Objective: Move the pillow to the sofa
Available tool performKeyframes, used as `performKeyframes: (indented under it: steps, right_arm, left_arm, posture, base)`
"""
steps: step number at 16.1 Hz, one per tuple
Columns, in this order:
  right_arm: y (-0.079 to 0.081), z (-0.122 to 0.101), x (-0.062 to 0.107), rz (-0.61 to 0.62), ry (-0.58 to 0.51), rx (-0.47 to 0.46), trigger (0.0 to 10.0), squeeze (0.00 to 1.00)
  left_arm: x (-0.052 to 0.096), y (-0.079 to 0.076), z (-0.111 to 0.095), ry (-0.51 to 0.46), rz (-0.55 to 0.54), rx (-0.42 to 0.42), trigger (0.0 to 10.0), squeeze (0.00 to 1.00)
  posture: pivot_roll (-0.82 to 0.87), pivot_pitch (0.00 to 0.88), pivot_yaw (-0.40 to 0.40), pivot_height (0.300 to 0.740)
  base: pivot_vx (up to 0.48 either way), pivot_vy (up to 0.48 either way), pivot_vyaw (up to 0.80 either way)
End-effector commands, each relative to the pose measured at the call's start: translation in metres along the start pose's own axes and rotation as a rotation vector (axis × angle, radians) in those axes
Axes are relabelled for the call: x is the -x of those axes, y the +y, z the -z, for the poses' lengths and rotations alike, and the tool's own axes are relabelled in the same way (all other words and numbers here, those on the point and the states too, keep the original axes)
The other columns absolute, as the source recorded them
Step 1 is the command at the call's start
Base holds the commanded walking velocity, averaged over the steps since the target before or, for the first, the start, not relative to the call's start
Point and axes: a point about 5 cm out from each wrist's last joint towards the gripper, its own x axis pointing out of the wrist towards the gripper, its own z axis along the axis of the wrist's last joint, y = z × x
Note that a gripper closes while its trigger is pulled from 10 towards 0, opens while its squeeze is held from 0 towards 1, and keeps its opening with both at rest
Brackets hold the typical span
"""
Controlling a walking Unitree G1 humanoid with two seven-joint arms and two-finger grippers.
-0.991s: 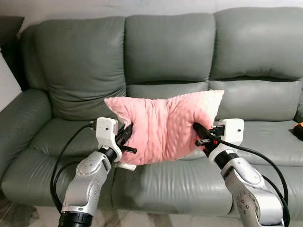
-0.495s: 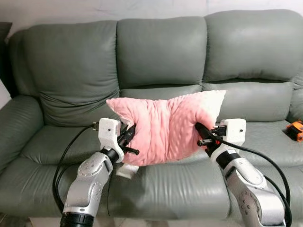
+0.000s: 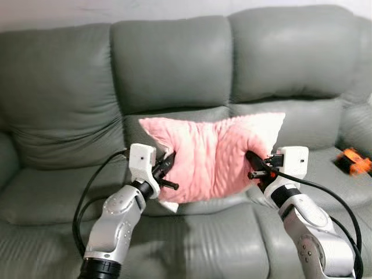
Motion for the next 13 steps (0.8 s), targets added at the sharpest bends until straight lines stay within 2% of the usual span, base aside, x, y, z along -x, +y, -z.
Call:
performKeyframes:
  steps: [1, 10, 13]
  right_arm:
    - [0.017, -0.006, -0.004, -0.069, -0.03, -0.005, 10.0, 0.0]
    - [0.018, 0.001, -0.004, -0.063, -0.002, -0.001, 10.0, 0.0]
    - [0.011, 0.01, -0.002, -0.006, 0.041, 0.008, 10.0, 0.0]
  left_arm:
    - [0.005, 0.004, -0.002, -0.001, -0.003, -0.008, 10.0, 0.0]
    - [0.008, 0.01, 0.004, 0.026, -0.028, -0.016, 10.0, 0.0]
    - [0.005, 0.012, 0.012, 0.065, -0.008, -0.026, 10.0, 0.0]
  posture:
    - [-0.22, 0.005, 0.052, 0.74]
    - [-0.2, 0.011, 0.054, 0.74]
    - [-0.2, 0.024, 0.059, 0.74]
  base:
    - [0.0, 0.0, 0.0]
    - [0.0, 0.0, 0.0]
    - [0.0, 0.0, 0.0]
